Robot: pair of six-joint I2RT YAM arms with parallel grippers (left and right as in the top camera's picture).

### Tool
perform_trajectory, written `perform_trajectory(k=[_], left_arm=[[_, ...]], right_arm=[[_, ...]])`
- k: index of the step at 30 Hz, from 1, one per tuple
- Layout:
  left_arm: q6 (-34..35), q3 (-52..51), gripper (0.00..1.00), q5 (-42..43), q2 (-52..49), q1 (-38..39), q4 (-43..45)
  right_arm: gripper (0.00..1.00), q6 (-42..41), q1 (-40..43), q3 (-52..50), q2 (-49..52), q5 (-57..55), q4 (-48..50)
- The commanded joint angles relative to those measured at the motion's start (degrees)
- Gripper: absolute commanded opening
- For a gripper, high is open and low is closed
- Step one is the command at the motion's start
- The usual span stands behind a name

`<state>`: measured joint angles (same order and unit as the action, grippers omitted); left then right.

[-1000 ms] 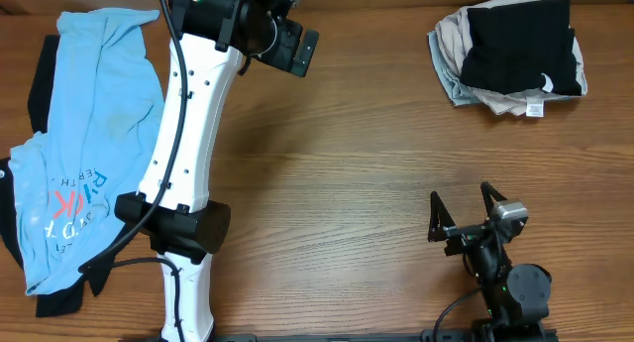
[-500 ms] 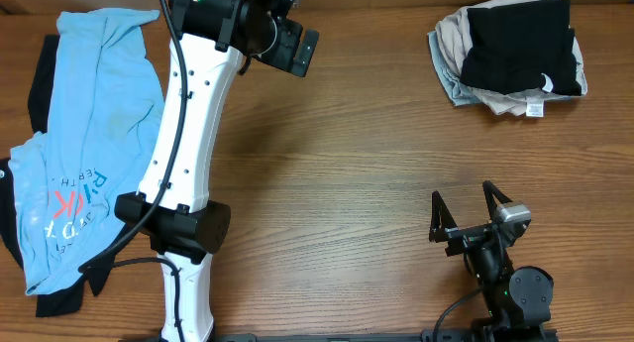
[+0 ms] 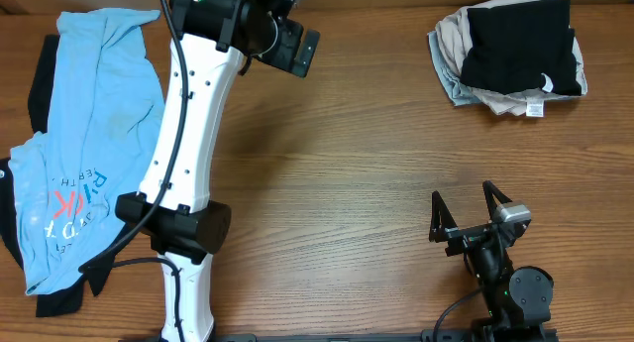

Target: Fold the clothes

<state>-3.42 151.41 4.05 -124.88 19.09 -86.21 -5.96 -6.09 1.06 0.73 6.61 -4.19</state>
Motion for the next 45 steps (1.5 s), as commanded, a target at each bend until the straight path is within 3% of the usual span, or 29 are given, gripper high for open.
perform_trajectory(k=[1, 5, 9, 12, 20, 26, 32, 36, 45], left_arm=[[-0.90, -0.28, 1.00, -0.17, 5.07, 2.62, -0.09], [-1.90, -0.28, 1.00, -1.01, 11.93, 3.32, 1.49], [-1.68, -1.03, 1.00, 4.00, 18.12, 0.52, 1.97], [-1.73, -7.15, 1.00, 7.74, 23.67, -2.73, 7.13], [-3.04, -46.25, 1.00, 10.36, 43.10, -7.52, 39.34], [-5.68, -76.17, 1.00, 10.45, 57.20, -8.85, 57.13], [2.34, -106.29, 1.00, 11.08, 72.78, -14.29, 76.63], [3.23, -124.80, 1.00, 11.52, 83.95, -16.52, 90.38], [5.20, -148.56, 1.00, 11.47, 105.53, -21.66, 101.39]], right_arm=[[1.00, 0.00, -0.39, -0.61, -0.57, -0.52, 0.09], [1.00, 0.00, -0.39, -0.61, -0.57, -0.52, 0.09], [1.00, -0.02, -0.39, -0.61, -0.57, -0.52, 0.09], [1.00, 0.00, -0.39, -0.61, -0.57, -0.52, 0.09], [1.00, 0.00, -0.39, -0.61, -0.57, -0.52, 0.09], [1.00, -0.02, -0.39, -0.61, -0.57, -0.52, 0.09], [1.00, 0.00, -0.39, -0.61, -0.57, -0.52, 0.09], [1.00, 0.00, -0.39, -0.61, -0.57, -0.52, 0.09], [1.00, -0.02, -0.39, -0.61, -0.57, -0.52, 0.09]])
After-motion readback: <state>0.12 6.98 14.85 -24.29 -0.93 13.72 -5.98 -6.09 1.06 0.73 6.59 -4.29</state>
